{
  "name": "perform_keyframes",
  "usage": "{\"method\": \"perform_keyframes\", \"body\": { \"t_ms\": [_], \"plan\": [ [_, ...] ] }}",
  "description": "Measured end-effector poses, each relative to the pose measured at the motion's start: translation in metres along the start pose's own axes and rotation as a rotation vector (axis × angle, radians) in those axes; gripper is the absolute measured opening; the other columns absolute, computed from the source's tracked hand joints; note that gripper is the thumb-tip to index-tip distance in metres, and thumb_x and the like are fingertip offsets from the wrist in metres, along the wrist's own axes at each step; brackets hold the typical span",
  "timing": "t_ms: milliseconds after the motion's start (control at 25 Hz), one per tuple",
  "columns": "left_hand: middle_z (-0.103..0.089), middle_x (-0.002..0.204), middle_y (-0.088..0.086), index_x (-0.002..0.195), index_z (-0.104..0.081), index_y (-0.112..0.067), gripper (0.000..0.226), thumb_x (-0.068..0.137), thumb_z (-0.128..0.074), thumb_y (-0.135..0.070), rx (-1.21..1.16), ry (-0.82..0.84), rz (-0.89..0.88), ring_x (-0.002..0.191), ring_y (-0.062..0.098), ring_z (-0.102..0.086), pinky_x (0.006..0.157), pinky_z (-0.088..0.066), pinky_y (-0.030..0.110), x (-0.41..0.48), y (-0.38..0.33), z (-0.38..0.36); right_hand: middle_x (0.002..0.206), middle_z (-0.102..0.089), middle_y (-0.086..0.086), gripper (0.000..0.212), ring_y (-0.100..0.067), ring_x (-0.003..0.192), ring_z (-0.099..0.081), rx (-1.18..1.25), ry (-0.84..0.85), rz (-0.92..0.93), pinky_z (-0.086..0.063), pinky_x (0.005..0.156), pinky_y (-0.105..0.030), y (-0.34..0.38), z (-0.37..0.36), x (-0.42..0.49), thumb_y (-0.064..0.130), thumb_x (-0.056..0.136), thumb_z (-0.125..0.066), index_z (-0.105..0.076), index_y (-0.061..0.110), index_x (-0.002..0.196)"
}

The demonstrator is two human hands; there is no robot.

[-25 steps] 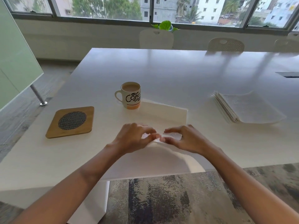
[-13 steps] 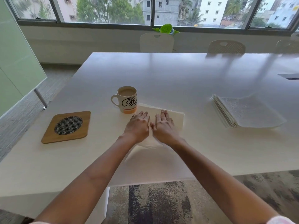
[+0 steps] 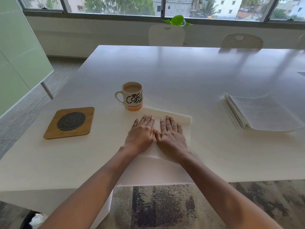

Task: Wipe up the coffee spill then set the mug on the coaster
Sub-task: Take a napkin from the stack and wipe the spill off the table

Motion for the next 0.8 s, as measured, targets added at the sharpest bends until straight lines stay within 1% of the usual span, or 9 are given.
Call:
{"method": "perform_keyframes", "body": {
  "t_ms": [160,480,800],
  "plan": [
    [-0.018,0.165,0.002,0.155,-0.022,-0.014,0.058,0.100,-0.033,-0.029,-0.001,-0.008,0.007,0.153,0.015,-0.010,0.123,-0.004,0.038,-0.001,-0.011,0.000,0.164,0.007,-0.004,0.067,-0.017,0.151,0.010,-0.009,-0.007,0.001,0.010,0.119,-0.038,-0.010,0.001,-0.002,0.053,0.098,-0.011,-0.002,0.018,0.155],
    [-0.020,0.164,0.001,0.155,-0.025,-0.015,0.056,0.101,-0.034,-0.027,0.008,-0.022,-0.026,0.152,0.014,-0.012,0.124,-0.005,0.036,0.026,-0.030,-0.005,0.165,0.006,-0.004,0.067,-0.017,0.151,0.010,-0.020,-0.011,-0.030,0.006,0.122,-0.042,-0.035,0.011,0.012,0.054,0.098,-0.011,-0.002,0.020,0.155],
    [-0.019,0.165,0.000,0.155,-0.024,-0.016,0.057,0.101,-0.033,-0.029,0.007,-0.028,0.020,0.152,0.012,-0.011,0.122,-0.003,0.035,0.021,-0.014,-0.003,0.164,0.007,-0.004,0.067,-0.017,0.151,0.011,-0.024,0.006,0.016,0.007,0.122,-0.042,-0.021,0.010,0.017,0.054,0.098,-0.011,-0.002,0.019,0.155]
  ]
}}
Point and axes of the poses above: each hand's wrist, its own x-axis towards the middle knuckle, its own z-axis out of the back of the hand, y = z × x, the point moved 2 cm from there along x, towards the middle knuckle
